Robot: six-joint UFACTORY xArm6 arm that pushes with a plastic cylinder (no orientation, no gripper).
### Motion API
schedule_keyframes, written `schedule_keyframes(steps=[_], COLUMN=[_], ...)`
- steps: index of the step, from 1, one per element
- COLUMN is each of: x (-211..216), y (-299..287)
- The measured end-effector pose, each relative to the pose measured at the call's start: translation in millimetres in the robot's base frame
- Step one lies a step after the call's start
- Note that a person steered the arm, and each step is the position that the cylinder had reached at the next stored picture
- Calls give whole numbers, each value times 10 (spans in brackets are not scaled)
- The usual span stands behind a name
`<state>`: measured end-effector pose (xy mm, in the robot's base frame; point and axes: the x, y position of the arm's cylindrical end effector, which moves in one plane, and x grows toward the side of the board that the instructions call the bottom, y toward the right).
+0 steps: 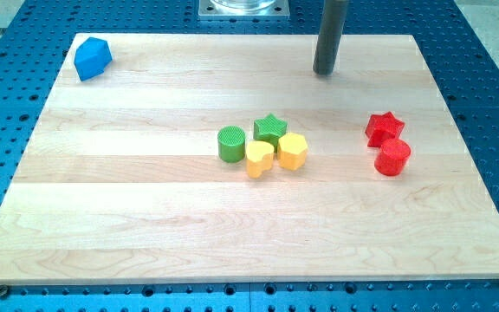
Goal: Push the red star along with the red circle slightly down
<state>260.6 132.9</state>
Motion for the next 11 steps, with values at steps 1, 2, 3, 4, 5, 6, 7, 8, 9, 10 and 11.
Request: schedule_keyframes(steps=[1, 2, 3, 4, 5, 6, 7, 8, 9, 10, 11], x=[175, 980, 1075, 1495, 1721, 1815, 1994, 2469, 2626, 2699, 2625], y=[301, 541, 568, 593, 601, 601, 601, 601, 601, 601, 585])
